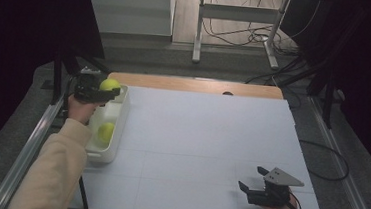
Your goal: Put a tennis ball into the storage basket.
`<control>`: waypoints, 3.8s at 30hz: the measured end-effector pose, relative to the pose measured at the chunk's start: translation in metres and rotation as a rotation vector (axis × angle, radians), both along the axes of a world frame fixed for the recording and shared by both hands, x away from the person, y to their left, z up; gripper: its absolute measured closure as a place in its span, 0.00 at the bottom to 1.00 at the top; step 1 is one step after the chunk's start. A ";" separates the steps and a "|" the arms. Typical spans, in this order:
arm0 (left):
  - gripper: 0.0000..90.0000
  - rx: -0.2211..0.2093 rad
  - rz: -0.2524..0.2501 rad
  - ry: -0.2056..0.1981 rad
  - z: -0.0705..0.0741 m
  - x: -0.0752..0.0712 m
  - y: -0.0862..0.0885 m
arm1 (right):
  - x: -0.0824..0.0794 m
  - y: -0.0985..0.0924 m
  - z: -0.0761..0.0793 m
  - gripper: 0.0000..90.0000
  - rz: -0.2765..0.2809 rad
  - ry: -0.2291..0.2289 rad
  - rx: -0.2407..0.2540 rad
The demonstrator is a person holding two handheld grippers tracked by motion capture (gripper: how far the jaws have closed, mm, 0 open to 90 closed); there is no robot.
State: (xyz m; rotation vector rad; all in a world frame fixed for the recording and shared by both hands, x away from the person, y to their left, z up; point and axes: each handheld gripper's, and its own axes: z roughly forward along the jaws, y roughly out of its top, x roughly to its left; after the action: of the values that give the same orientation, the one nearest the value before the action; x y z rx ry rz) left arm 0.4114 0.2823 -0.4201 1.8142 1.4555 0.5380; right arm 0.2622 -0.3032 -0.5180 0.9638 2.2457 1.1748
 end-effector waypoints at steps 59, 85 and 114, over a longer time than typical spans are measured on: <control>0.10 0.000 0.018 0.051 -0.012 0.011 0.000 | 0.000 -0.001 -0.001 0.15 -0.003 0.000 0.001; 0.12 -0.145 -0.219 -0.158 0.019 -0.046 -0.033 | -0.001 -0.002 0.002 0.15 -0.015 -0.024 0.013; 0.13 -0.200 -0.413 -0.194 -0.007 -0.103 -0.078 | -0.001 0.000 0.001 0.15 0.003 -0.018 0.011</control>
State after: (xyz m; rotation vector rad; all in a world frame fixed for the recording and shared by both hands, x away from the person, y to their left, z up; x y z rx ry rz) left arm 0.3080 0.2044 -0.4267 1.7809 0.9345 0.3343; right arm 0.2609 -0.3036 -0.5168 0.9514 2.2295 1.1939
